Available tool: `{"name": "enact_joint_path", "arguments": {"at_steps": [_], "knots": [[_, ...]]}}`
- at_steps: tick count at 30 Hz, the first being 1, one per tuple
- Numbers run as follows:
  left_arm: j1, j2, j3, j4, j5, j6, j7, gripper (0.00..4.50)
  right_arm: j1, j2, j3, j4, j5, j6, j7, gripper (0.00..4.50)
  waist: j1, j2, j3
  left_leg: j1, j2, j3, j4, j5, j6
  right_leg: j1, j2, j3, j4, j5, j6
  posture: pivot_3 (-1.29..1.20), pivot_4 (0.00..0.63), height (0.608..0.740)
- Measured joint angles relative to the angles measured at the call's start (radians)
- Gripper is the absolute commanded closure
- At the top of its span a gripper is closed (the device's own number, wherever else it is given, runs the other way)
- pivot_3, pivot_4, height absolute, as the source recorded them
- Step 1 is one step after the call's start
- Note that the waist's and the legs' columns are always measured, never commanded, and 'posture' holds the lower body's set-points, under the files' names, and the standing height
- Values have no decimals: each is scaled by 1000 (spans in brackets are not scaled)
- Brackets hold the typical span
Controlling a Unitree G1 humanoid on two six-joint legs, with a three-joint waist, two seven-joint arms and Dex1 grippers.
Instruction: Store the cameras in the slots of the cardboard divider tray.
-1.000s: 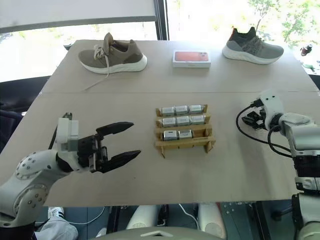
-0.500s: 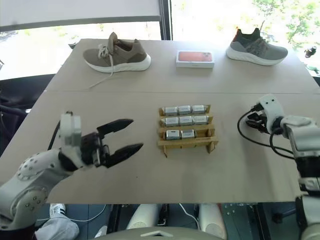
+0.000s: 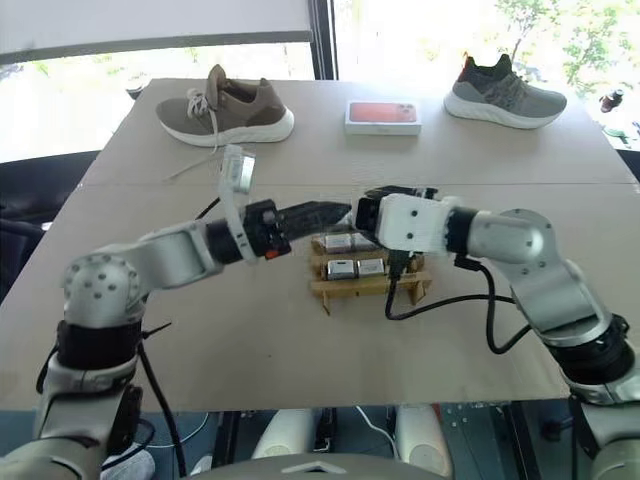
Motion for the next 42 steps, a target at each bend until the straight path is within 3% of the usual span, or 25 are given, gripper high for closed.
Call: {"name": "enact_joint_path", "arguments": {"at_steps": [7,10,16,17,18,22,27,29,33,37,42], "knots": [[-32,-31,-27,43,45,46,-11,0,-54,38,18,-3,-15,17,1,2528,6,0,0,0,0,-2,-1,1,-2,0,0,-3,0,0,0,0,150,740],[-36,-59,-27,62,73,52,-15,785,-54,41,18,-19,-23,35,1,2528,12,0,0,0,0,-2,-1,1,-2,0,0,-3,1,0,0,0,150,740],[-57,-77,-22,70,84,81,-43,3633,-54,52,28,-27,-24,83,7,2528,13,0,0,0,0,-2,-1,2,-3,0,0,-3,1,0,0,0,150,740],[-57,-76,-22,68,90,89,-49,3739,-53,52,26,-27,-9,100,14,2528,13,0,0,0,0,-2,-1,2,-3,0,0,-3,1,0,0,0,150,740],[-57,-76,-22,69,92,90,-50,3714,-53,52,26,-28,-5,105,17,1729,13,0,0,0,0,-2,-1,2,-3,0,0,-3,1,0,0,0,150,740],[-72,-69,-22,73,145,95,-73,3710,-2,49,-5,-75,34,163,18,31,16,0,0,-1,-1,-5,-1,2,-3,0,-1,-6,0,0,0,0,150,740],[-139,-30,-67,69,329,88,-228,3710,343,-5,-252,-108,140,207,25,31,38,0,0,-3,-6,-7,-1,1,-2,2,-3,-9,-3,0,0,0,150,740],[-196,-18,-151,76,444,85,-329,3710,483,-26,-404,-50,195,149,67,31,41,0,0,-2,-10,-7,0,1,-2,4,-4,-8,-3,0,0,0,150,740],[-288,-37,-359,151,700,12,-524,3710,592,-21,-644,-2,330,92,117,31,27,0,0,2,-9,-5,-1,1,-1,7,-3,-5,-2,-1,0,0,150,740],[-409,-120,-528,339,939,-122,-726,3710,633,-20,-716,-19,448,78,138,31,14,1,0,3,-7,-6,-1,-1,3,7,0,-6,-1,-1,0,0,150,740],[-471,-216,-622,493,1111,-228,-887,3710,666,-36,-748,-55,520,79,139,31,14,1,0,2,-6,-8,-1,-1,4,6,1,-6,-2,-1,0,0,150,740]]}}
